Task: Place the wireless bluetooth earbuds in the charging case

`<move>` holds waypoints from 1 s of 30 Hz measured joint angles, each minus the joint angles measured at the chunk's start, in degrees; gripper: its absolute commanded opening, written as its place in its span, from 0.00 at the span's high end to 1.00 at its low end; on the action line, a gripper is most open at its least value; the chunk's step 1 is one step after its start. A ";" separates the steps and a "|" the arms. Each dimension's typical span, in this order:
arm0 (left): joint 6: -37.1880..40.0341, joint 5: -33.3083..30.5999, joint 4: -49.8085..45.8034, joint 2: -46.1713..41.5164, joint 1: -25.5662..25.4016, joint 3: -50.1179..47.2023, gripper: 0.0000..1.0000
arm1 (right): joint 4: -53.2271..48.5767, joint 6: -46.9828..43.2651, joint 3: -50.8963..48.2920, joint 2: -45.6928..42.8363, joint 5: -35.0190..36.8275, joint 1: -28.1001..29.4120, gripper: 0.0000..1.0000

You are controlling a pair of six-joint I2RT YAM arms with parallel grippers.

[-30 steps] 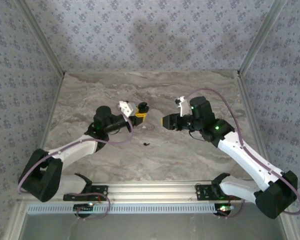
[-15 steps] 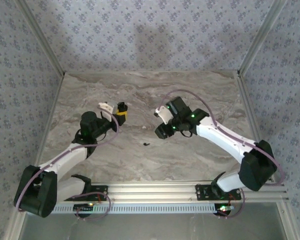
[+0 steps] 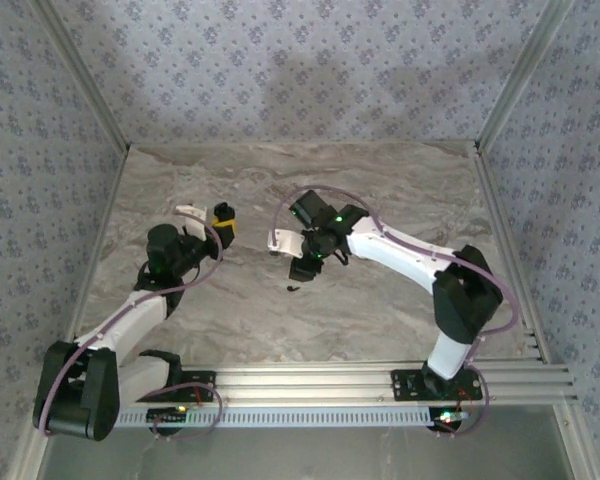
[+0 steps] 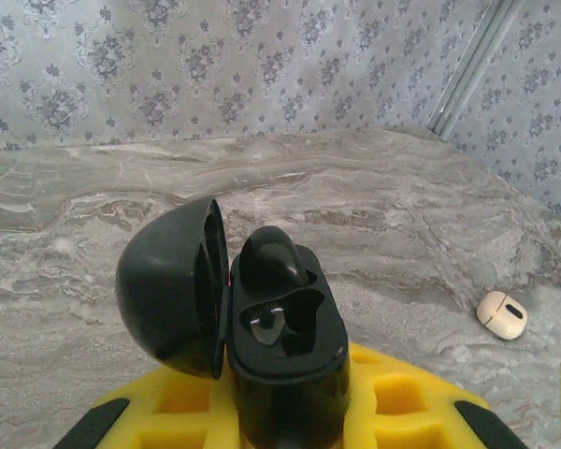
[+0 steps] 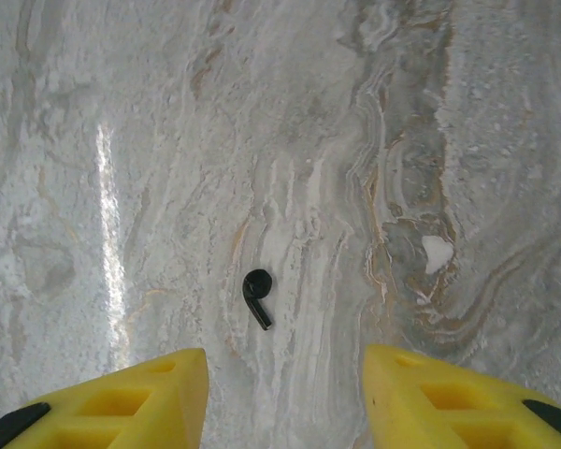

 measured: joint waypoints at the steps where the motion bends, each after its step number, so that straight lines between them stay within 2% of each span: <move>1: -0.11 0.00 0.00 0.00 0.24 -0.07 0.87 | -0.68 -1.09 0.83 1.01 0.42 0.24 0.51; 16: -0.63 0.02 -0.20 -1.44 0.76 -0.11 0.87 | -10.05 -10.43 10.99 11.78 5.33 2.75 0.52; 30: -0.59 0.00 -1.51 -2.67 0.92 -0.11 0.86 | -14.80 -14.64 15.06 15.63 5.95 2.89 0.55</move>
